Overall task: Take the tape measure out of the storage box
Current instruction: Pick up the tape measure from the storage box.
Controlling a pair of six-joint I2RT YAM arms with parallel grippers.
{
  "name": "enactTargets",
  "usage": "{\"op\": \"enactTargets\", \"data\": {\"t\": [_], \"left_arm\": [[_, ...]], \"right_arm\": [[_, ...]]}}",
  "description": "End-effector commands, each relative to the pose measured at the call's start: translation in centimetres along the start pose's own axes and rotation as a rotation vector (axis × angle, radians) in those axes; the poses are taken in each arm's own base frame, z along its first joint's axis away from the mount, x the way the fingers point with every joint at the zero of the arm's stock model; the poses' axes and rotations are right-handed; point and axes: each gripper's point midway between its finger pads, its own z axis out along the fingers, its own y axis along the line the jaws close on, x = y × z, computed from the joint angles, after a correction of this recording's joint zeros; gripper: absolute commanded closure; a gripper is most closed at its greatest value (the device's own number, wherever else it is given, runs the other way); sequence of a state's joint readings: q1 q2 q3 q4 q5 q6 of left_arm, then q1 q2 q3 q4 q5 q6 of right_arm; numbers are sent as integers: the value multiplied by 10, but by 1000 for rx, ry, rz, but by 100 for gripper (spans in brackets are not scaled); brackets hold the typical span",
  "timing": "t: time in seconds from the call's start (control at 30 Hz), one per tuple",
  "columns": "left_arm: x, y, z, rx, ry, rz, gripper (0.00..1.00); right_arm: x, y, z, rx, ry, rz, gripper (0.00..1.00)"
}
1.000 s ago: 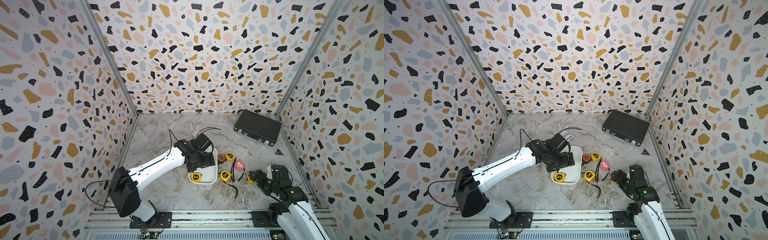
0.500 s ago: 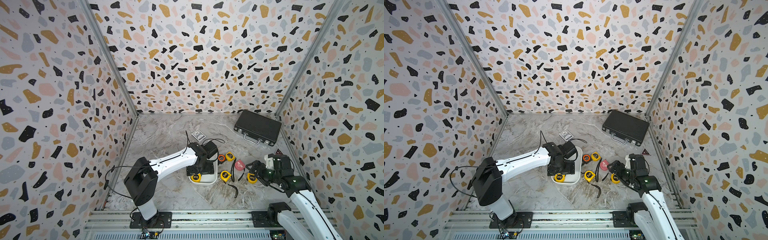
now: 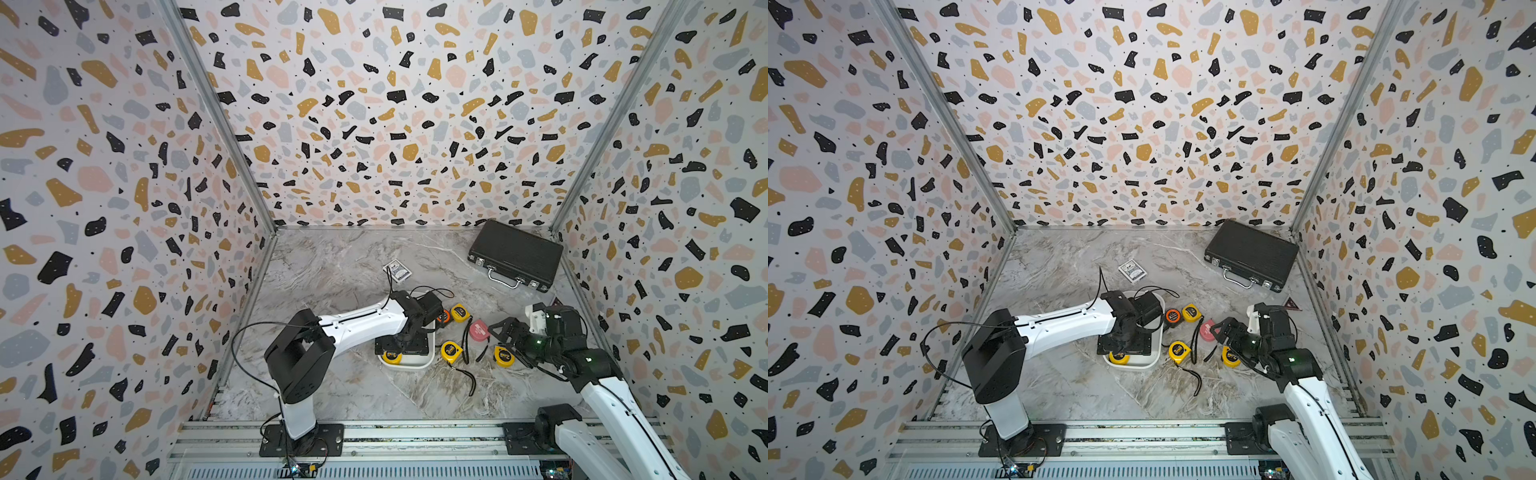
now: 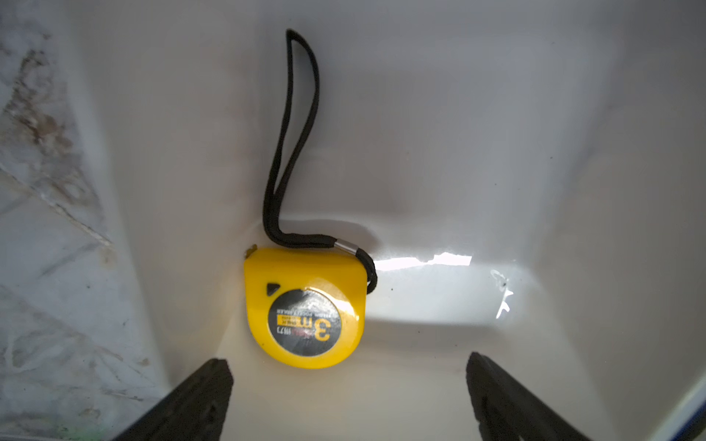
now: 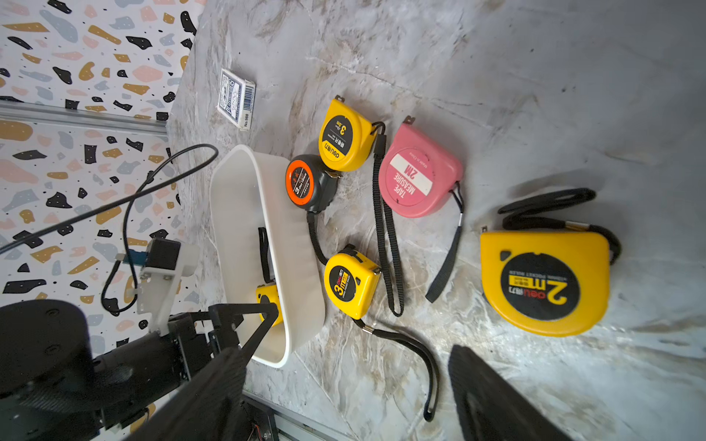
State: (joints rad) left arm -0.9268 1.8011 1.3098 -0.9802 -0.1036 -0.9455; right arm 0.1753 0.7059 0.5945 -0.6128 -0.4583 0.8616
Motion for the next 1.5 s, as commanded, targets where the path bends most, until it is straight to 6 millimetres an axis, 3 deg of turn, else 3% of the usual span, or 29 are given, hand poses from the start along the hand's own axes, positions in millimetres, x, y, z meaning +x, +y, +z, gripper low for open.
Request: {"op": "enactTargets", "data": {"t": [0.0,1.03,1.27,1.47], "left_arm": [[-7,3,-3,-45,-33,6,0],[-6,3,33,-111,-7,10,0],[-8,-8,29,-50,-20,6,0],[-8,2,18,-70,-42,10,0]], "right_arm": [[-4,14,-7,-31,-10,-42,11],[2,15,-5,-36,8,-52,11],[2,16,-7,-36,9,-54,11],[1,18,-8,-44,7,-49,11]]}}
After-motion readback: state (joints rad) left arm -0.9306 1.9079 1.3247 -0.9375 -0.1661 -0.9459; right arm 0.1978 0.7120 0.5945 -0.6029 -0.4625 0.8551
